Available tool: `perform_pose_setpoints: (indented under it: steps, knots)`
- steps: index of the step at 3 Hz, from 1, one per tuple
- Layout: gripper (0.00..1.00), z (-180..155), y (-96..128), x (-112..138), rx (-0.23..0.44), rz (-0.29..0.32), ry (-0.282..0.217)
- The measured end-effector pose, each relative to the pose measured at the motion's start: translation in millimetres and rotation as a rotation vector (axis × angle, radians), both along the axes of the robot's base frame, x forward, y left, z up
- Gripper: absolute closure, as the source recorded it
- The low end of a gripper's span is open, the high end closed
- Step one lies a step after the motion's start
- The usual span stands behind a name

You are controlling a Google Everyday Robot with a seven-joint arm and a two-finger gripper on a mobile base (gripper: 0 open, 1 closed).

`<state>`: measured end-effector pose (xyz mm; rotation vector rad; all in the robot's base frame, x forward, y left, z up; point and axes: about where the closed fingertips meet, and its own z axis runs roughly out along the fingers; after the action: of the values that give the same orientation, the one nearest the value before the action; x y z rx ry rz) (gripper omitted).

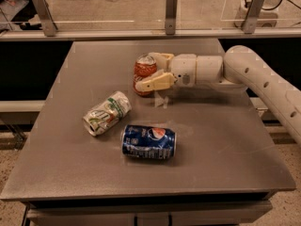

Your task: Knock coke can over

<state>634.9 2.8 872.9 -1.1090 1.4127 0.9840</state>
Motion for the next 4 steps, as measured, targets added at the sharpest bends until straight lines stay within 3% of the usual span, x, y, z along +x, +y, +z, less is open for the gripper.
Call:
perform_pose_setpoints:
  steps: [2, 3, 4]
  knots:
    - [0.65, -7.7, 6.8, -1.3, -0.065, 0.021, 0.022]
    - [0.88, 3.1, 6.7, 1.0, -0.138, 0.018, 0.026]
    - [1.0, 29.6, -0.2, 5.4, -0.224, 0.004, 0.005]
